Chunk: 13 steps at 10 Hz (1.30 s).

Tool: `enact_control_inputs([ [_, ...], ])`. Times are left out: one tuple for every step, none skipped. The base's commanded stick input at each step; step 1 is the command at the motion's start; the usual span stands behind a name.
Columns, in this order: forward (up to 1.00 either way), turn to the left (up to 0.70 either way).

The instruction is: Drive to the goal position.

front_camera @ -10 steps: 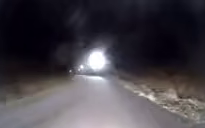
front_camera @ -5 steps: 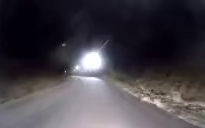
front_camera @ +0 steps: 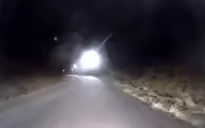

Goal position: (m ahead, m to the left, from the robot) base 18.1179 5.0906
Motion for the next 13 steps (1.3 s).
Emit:
enact_control_inputs([
  [1.00, 0.00],
  [1.00, 0.00],
  [1.00, 0.00],
  [1.00, 0.00],
  [1.00, 0.00],
  [1.00, 0.00],
  [1.00, 0.00],
  [1.00, 0.00],
  [1.00, 0.00],
  [1.00, 0.00],
  [1.00, 0.00],
  [1.00, 0.00],
  [1.00, 0.00],
])
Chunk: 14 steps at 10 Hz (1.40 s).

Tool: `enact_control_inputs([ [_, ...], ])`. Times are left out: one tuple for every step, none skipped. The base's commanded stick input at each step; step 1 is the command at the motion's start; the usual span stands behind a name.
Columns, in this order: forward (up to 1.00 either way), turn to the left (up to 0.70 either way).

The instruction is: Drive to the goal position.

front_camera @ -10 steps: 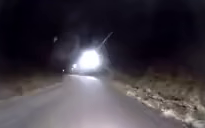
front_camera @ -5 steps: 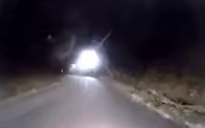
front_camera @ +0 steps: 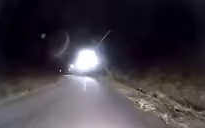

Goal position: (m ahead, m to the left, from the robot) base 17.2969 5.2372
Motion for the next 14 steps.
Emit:
enact_control_inputs([
  [1.00, 0.00],
  [1.00, 0.00],
  [1.00, 0.00],
  [1.00, 0.09],
  [1.00, 0.40],
  [1.00, 0.40],
  [1.00, 0.40],
  [1.00, 0.23],
  [1.00, 0.04],
  [1.00, 0.00],
  [1.00, 0.00],
  [1.00, 0.00],
  [1.00, 0.00],
  [1.00, 0.00],
])
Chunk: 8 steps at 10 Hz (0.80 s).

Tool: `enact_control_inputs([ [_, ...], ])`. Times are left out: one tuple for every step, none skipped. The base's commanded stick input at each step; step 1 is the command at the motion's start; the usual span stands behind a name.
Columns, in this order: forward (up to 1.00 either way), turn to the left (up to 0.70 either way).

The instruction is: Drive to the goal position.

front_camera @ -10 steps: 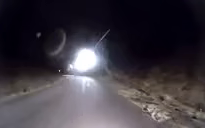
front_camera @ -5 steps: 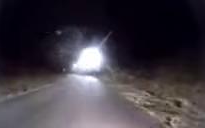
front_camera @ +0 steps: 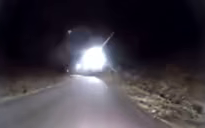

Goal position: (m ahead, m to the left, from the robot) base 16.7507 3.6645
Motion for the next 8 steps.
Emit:
enact_control_inputs([
  [1.00, 0.00],
  [1.00, 0.00],
  [1.00, 0.00],
  [1.00, 0.00],
  [1.00, 0.00],
  [1.00, 0.00],
  [1.00, 0.00],
  [1.00, 0.00],
])
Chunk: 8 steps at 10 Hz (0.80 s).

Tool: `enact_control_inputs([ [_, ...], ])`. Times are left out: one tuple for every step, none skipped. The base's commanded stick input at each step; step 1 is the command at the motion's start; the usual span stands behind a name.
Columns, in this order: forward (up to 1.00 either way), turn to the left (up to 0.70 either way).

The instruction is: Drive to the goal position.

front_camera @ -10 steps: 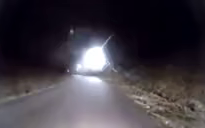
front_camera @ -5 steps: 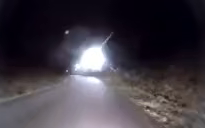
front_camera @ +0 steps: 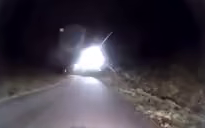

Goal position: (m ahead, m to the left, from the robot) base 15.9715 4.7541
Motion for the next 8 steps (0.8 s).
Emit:
enact_control_inputs([
  [1.00, 0.00],
  [1.00, 0.00],
  [1.00, 0.00],
  [1.00, 0.00],
  [1.00, 0.00],
  [1.00, 0.00],
  [1.00, 0.00],
  [1.00, 0.00],
])
